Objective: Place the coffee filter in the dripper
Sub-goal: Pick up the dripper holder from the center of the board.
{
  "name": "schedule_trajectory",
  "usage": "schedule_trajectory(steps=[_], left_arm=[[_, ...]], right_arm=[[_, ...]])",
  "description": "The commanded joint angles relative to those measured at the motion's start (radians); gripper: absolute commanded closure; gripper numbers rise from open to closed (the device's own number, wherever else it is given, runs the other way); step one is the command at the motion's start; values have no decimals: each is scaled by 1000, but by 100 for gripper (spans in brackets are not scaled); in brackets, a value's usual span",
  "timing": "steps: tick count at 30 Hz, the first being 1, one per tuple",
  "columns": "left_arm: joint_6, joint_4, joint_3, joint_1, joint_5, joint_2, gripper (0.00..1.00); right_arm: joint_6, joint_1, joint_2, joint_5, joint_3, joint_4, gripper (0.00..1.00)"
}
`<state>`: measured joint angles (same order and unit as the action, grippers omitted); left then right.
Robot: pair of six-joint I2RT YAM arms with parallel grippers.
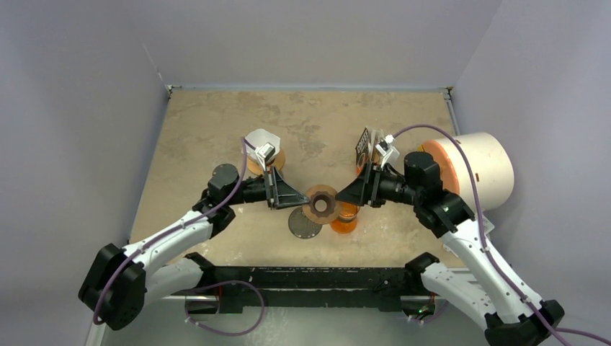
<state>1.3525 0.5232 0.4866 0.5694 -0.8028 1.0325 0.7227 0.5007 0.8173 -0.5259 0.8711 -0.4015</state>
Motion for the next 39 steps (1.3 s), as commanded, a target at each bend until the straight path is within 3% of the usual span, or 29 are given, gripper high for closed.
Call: schedule_trajectory(steps=[1, 9, 15, 22, 25, 30, 39], left_arm=[[25, 168, 50, 37, 36, 48, 100], [35, 224, 72, 78, 59, 106, 100], [63, 271, 81, 96, 66, 122, 100], [72, 291, 76, 113, 77, 126, 100], [71, 297, 75, 123, 79, 131, 100], [73, 299, 64, 126, 88, 135, 100], [74, 289, 64, 130, 90, 131, 100]], right_arm=[[125, -32, -53, -116, -62, 116, 36], [228, -70, -153, -115, -164, 187, 51], [310, -76, -208, -130, -246, 272, 53], [388, -77, -258, -143, -294, 393, 62], [417, -77, -274, -136, -311, 431, 72], [497, -77, -312, -106, -366, 514, 98], [551, -77, -379, -55, -414, 563, 100]])
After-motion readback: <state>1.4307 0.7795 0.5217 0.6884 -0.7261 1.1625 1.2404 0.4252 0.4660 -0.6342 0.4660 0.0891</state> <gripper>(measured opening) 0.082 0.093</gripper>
